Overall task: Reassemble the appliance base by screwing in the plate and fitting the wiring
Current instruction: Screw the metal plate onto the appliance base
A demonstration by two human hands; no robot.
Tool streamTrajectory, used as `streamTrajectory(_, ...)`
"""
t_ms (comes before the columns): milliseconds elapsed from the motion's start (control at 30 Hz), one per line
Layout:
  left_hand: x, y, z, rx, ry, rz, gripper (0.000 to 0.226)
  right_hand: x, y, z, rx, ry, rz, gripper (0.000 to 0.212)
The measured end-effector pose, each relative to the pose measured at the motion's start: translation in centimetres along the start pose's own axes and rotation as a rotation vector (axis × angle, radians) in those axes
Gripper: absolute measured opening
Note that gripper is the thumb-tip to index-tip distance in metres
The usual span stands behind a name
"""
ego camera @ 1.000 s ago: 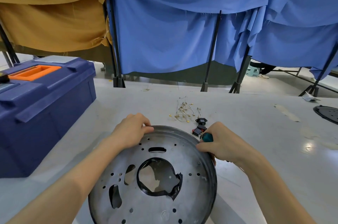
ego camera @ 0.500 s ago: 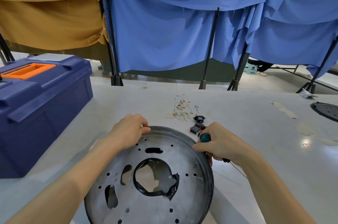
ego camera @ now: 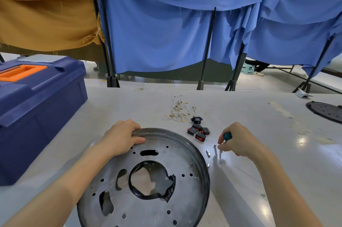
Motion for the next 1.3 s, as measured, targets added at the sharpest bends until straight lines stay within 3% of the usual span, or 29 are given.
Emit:
streamTrajectory(233,-0.2,0.0,-0.1,-0.011,-0.001,-0.013,0.018,-1.9,0.8,-1.3,-0.112,0.114,0.044,0.022)
streamTrajectory(433,-0.2,0.0,0.0,-0.023,0.013,0.0,0.015,-2.7,1.4,-2.0,-0.115,0.15,-0.006,0.015)
streamTrajectory(667,-0.2,0.1,0.2,-0.033,-0.001,-0.015,0.015,-3.0,1.5,-2.3,-0.04,0.11,-0.128,0.015)
streamTrajectory(800,-0.1,0.1,0.2,-0.035,-0.008,-0.012,0.015,-3.0,1.2,-1.7,0.036,0.101,-0.206,0.004)
streamTrajectory(1300,-0.4,0.0,0.4,-0.017,-0.012,0.002,0.011,-1.8,2.0,-2.0,0.141,0.128,-0.101,0.017)
Point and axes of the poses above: each hand's wrist, its own z-axis away from the middle knuckle, its own y-axis out of the palm, x = y × z, the point moved 5 cm from there along -z, towards the middle knuckle, and after that the axes turned 15 degrees about x, right-handed, at the moved point
